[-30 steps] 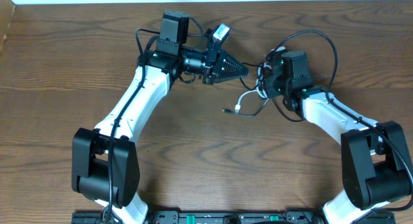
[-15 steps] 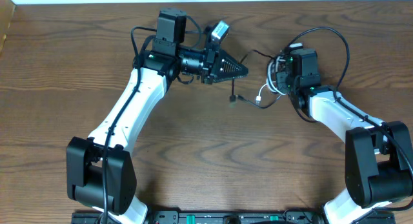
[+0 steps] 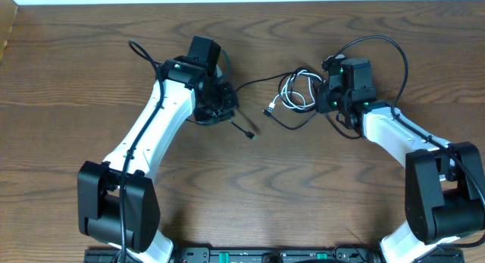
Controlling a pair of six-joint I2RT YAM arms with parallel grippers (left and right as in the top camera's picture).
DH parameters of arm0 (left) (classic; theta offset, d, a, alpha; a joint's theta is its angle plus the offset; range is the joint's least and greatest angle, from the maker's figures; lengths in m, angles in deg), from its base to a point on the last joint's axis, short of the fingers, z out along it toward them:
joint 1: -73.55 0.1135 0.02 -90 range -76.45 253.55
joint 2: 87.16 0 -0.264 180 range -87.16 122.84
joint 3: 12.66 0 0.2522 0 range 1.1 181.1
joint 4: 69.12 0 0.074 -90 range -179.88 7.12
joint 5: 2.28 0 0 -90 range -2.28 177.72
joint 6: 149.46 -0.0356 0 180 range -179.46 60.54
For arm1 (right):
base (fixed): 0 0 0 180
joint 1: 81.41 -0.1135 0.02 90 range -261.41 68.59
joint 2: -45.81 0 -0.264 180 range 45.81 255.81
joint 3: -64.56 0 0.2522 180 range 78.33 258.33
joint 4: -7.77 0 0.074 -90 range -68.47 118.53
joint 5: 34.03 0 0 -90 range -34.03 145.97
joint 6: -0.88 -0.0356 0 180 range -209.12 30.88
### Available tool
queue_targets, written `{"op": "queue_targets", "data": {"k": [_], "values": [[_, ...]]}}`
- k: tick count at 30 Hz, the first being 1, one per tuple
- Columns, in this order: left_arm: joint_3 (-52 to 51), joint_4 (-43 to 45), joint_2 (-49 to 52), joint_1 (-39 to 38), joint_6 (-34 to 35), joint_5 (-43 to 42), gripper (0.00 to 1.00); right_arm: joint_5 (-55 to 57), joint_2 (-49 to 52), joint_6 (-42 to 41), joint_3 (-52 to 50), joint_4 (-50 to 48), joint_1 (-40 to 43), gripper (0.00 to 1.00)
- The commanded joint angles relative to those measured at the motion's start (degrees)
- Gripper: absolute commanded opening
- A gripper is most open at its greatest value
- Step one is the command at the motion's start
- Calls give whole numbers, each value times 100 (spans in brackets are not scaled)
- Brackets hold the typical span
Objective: Untangle cables
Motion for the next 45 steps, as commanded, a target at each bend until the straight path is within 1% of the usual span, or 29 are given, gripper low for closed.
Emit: {"op": "queue_targets", "data": {"k": [1,6,7,8,10,11,12,14,16,17,20,23,26,28,30,32,34,38,40,42,45], "values": [[52,-17,-105,15,-98,1126,8,-623,7,-114,-9,-28,-57,1],[52,-22,-22,15,-101,1126,8,-758,7,-111,-9,-61,-168,1],[50,-42,4,15,-101,1123,9,-800,4,-109,-9,-85,-170,1],[50,-74,35,15,-103,1121,13,-949,4,-55,-9,-125,-170,1],[50,-181,105,15,-208,1115,36,-1513,4,68,-9,-271,-170,1],[50,-216,120,15,-437,1069,50,-1711,4,63,-9,-352,-170,1],[50,-236,125,15,-686,997,58,-1853,4,63,-9,-420,-170,1],[66,-236,116,17,-1362,654,70,-2142,4,63,-7,-542,-170,1],[157,-284,98,28,-1998,219,74,-2529,4,66,-7,-619,-170,1],[227,-315,83,28,-2173,52,75,-2693,4,68,-4,-632,-170,1],[417,-271,-33,28,-2612,-614,75,-3121,4,125,-2,-667,-170,1],[501,101,-221,26,-3195,-1237,75,-3724,4,208,-2,-706,-170,1],[501,553,-310,20,-3335,-1248,75,-4376,4,369,-2,-778,-170,1],[501,782,-313,20,-3338,-1248,75,-4616,4,387,-2,-839,-170,1],[501,887,-313,20,-3416,-1276,74,-4627,4,409,-2,-850,-170,1],[501,887,-313,20,-3692,-1534,72,-4616,4,494,-2,-833,-168,1],[498,863,-310,15,-3807,-1733,70,-4612,4,511,-2,-833,-170,1],[498,848,-293,-22,-3827,-1759,68,-4616,4,511,-2,-835,-175,1],[498,841,-212,-50,-3825,-1759,61,-4616,4,509,-2,-831,-181,1],[485,815,-142,-76,-3818,-1759,44,-4616,4,509,-2,-831,-181,1],[415,776,-90,-166,-3803,-1759,25,-4610,4,511,-2,-831,-179,1]]}}
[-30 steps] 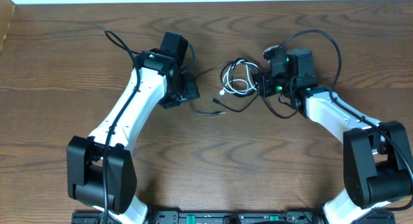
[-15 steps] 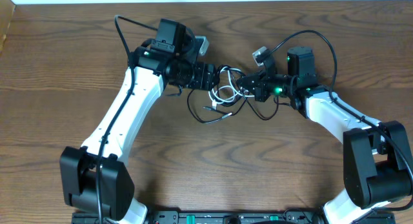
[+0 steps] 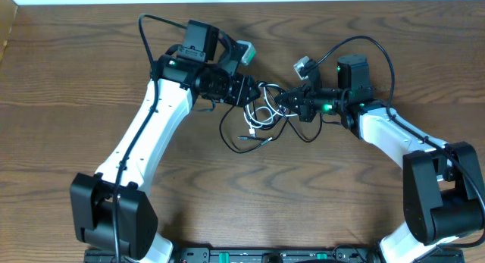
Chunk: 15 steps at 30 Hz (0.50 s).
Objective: Untangle cables
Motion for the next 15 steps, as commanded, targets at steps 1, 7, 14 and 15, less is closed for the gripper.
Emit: {"op": "queue_targets", "data": {"k": [1,7,14,15], "values": [[13,-74,136,-144,-35,-98,23,-219,4,87,-2,-13,-28,1],[13,-31,138,-245,-33,-96,8,149,4,48,-2,-125,0,19],[11,52,140,-245,-15,-92,8,-181,4,-2437,-2,-1569,538,36],[9,129,140,-245,-13,-90,7,-293,4,-2680,-2,-1631,575,36]]}}
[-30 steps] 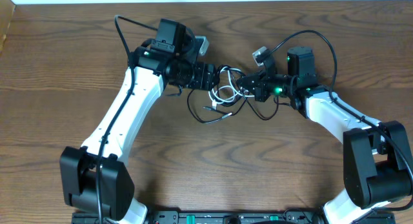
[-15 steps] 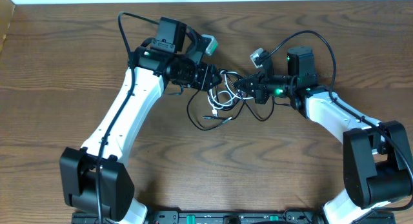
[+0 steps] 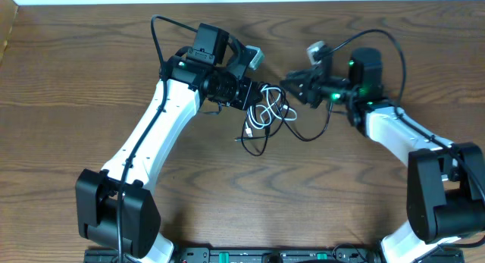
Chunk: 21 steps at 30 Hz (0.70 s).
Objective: Untangle cables
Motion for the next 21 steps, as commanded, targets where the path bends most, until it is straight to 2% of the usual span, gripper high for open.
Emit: {"op": "queue_targets", "data": {"k": [1,7,9,11,14,16,21], "values": [[9,238,61,-28,-37,-90,7,-448,4,-1611,11,-251,223,36],[9,748,101,-44,-37,-72,7,-782,4,-2247,9,509,122,36],[-2,824,125,-44,-42,-72,8,-763,4,-2275,9,966,52,40],[-2,846,184,-44,-85,-72,8,-719,4,-2315,9,1506,-63,54],[-4,839,310,-44,-83,-74,8,-721,4,-2763,9,1803,-201,59],[-7,839,396,-55,-81,-79,7,-717,4,-3082,9,1794,-280,58],[-13,866,450,-120,-83,-72,7,-326,4,-4245,9,1797,-444,44]]}}
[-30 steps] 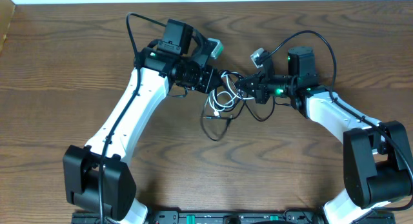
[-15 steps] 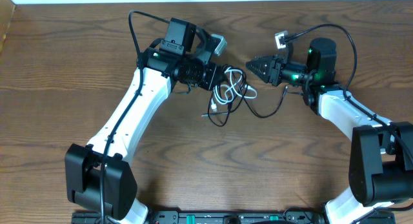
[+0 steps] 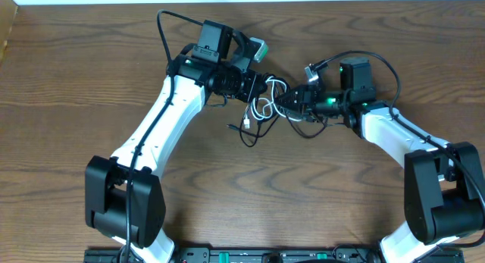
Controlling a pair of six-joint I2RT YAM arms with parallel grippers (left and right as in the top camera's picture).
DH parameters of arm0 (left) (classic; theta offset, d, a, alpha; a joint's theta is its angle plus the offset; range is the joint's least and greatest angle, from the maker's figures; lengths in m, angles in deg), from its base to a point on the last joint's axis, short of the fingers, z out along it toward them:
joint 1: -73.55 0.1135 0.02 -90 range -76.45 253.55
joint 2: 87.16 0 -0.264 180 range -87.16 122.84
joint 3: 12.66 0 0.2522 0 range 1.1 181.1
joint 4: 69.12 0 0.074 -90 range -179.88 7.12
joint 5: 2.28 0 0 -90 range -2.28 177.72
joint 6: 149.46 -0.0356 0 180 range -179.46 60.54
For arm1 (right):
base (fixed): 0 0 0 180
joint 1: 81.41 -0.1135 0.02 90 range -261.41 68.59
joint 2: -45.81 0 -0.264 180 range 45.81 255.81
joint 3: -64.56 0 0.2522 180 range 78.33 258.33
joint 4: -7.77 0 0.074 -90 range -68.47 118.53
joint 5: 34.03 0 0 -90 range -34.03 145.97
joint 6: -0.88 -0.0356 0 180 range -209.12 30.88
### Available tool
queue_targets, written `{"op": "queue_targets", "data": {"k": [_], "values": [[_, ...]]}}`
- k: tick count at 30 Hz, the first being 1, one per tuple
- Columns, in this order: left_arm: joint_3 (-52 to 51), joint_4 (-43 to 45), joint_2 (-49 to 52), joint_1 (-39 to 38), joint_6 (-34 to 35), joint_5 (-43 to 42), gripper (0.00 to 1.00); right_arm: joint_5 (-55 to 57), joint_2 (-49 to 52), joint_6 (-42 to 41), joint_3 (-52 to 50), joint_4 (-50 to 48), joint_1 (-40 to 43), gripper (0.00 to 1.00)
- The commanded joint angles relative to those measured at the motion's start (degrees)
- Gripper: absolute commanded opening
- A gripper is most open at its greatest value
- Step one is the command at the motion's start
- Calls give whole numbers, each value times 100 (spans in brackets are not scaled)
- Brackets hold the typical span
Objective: Untangle cables
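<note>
A tangle of a white cable (image 3: 264,105) and a thin black cable (image 3: 246,136) hangs between my two grippers above the middle of the wooden table (image 3: 76,104). My left gripper (image 3: 260,86) holds the bundle's upper left side. My right gripper (image 3: 286,104) grips it from the right, very close to the left one. The white loops dangle below the fingers. The black cable's loose end trails down to the left, with a small plug (image 3: 248,127) showing. The exact grip points are hidden by the fingers.
The arms' own black supply cables arc over each wrist (image 3: 163,28) (image 3: 379,58). A white wall edge runs along the table's far side. Both arm bases stand at the near edge.
Both grippers have come closer together and slightly lower. The right gripper moved left and down towards the tangle. The cable loops hang tighter between them.
The cables first lay spread on the table between the grippers, the left one low over the black cable and the right beside the white loops. Then both held the tangle lifted near the middle. They drew a little apart, and now stand close again.
</note>
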Motion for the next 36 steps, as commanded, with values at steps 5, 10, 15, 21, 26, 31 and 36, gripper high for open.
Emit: {"op": "queue_targets", "data": {"k": [5,10,15,21,26,31,36], "values": [[-11,-20,101,-92,-70,678,7,782,4,-1080,7,140,-83,46],[-15,-170,101,-92,282,1353,8,1891,4,-970,7,942,-66,55],[-149,-144,111,-94,1276,1561,7,1644,4,-1438,9,782,-13,61],[-225,-103,116,-94,1292,1381,8,1047,4,-1777,9,444,-28,41],[-225,160,116,-94,212,7,8,949,4,-1786,7,501,-308,11],[-225,245,116,-94,-256,-120,8,929,4,-1788,7,498,-553,31],[-225,219,116,-94,-573,-122,7,1213,4,-1812,7,496,-680,39]]}}
